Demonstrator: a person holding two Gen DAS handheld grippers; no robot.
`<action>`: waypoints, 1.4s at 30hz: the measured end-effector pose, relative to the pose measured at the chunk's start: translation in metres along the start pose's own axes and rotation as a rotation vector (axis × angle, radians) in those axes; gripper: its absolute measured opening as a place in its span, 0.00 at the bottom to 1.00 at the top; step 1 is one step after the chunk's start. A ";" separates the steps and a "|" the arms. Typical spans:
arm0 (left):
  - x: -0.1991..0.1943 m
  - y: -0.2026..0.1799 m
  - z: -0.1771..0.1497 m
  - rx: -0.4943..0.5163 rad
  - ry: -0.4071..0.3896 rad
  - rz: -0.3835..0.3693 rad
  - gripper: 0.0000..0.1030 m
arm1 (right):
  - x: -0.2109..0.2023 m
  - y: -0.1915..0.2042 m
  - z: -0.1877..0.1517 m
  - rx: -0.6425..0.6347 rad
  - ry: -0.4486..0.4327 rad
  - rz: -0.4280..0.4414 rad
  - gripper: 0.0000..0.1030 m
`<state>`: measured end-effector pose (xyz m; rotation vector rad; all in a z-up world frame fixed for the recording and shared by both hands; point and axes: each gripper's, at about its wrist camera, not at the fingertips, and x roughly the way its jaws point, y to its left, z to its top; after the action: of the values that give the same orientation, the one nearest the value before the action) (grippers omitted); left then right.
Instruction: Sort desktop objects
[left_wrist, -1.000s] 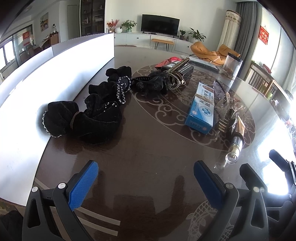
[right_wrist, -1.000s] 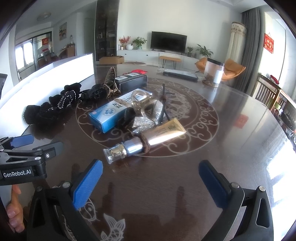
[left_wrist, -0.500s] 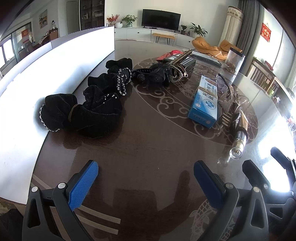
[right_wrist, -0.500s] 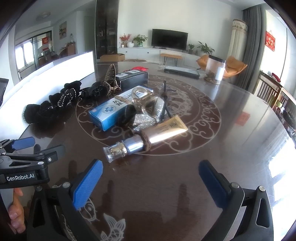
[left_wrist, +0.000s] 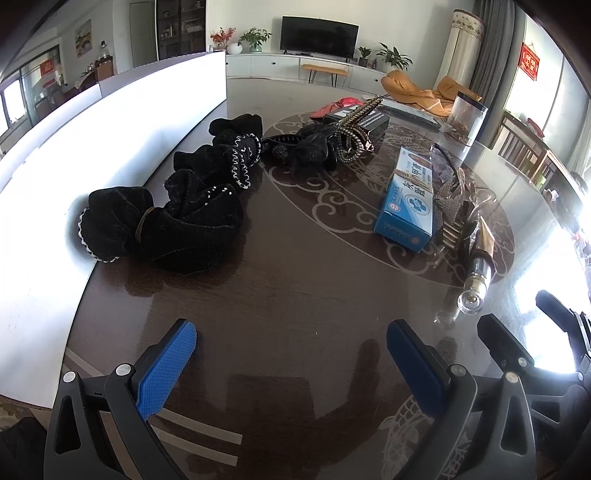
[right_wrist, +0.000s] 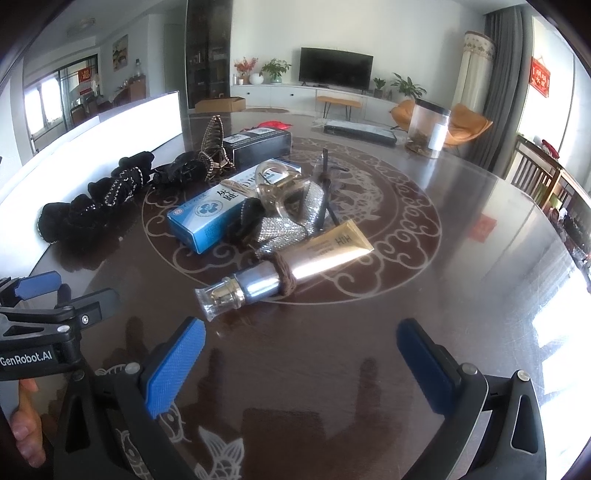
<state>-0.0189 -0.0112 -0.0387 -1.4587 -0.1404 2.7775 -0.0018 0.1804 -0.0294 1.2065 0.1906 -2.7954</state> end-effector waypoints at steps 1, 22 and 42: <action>0.000 0.000 0.000 0.002 0.001 0.001 1.00 | 0.000 0.000 0.000 0.001 0.002 0.002 1.00; 0.000 -0.001 -0.001 0.017 0.008 0.004 1.00 | 0.008 0.000 0.002 0.006 0.049 0.036 1.00; -0.001 0.002 -0.002 0.006 0.008 -0.015 1.00 | 0.039 0.005 0.023 -0.033 0.155 0.110 1.00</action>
<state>-0.0166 -0.0129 -0.0389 -1.4612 -0.1427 2.7573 -0.0445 0.1708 -0.0422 1.3817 0.1750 -2.5970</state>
